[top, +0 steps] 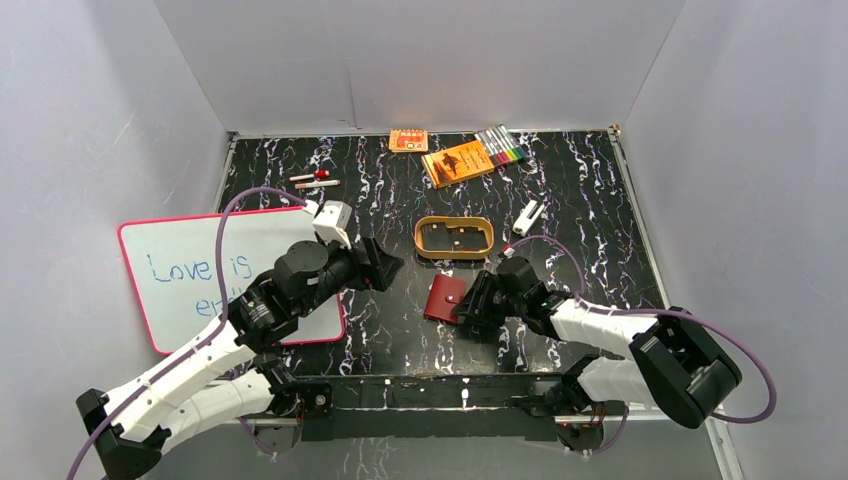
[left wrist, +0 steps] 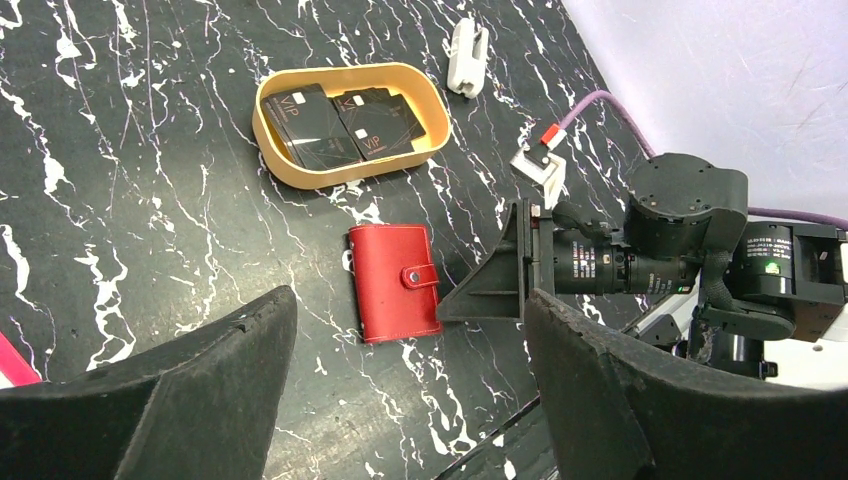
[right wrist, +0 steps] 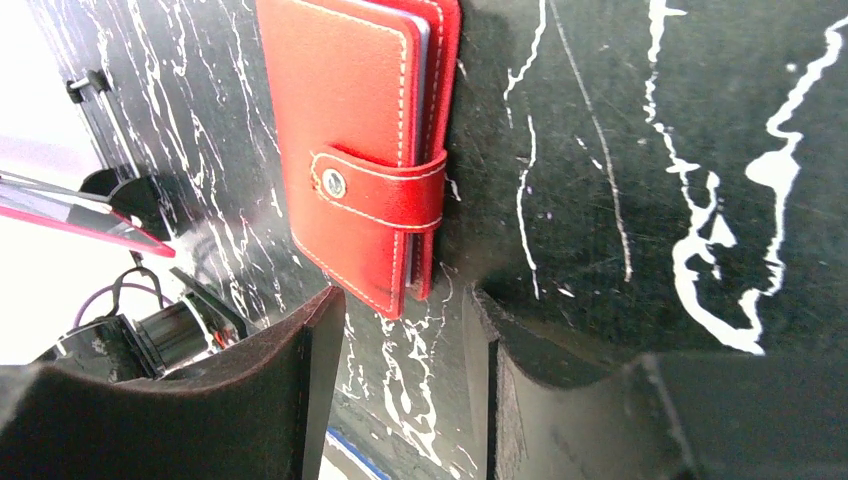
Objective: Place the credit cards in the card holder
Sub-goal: Place the card holder at the center of the board, then reset both arms
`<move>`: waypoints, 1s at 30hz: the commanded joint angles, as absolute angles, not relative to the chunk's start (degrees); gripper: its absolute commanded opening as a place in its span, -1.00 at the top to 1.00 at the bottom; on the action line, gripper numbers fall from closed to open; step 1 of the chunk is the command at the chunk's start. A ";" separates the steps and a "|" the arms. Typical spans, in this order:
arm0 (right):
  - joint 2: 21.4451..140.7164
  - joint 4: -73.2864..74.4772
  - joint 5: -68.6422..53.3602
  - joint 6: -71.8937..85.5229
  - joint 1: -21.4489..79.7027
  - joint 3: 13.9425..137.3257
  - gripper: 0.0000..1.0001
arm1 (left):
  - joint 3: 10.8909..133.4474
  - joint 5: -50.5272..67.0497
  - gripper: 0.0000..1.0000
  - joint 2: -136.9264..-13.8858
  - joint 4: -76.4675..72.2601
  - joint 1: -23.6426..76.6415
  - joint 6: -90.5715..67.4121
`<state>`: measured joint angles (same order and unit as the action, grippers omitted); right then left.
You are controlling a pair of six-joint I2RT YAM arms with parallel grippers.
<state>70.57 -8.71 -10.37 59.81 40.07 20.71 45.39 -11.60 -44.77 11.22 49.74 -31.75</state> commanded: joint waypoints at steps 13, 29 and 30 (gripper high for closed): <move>45.77 13.94 6.03 45.72 38.87 22.21 -0.31 | 51.05 -9.18 -0.70 -49.13 17.37 49.83 -30.90; 50.57 12.12 39.09 16.85 39.17 64.79 -0.47 | 63.55 -22.85 -0.83 -62.01 29.50 49.83 -45.06; 51.84 11.04 38.84 15.13 39.24 67.73 -0.47 | 63.99 -23.24 -0.83 -61.84 29.12 49.83 -42.83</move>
<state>49.39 18.11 32.27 25.85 39.07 57.30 60.31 -18.04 -63.33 26.63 49.74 -46.22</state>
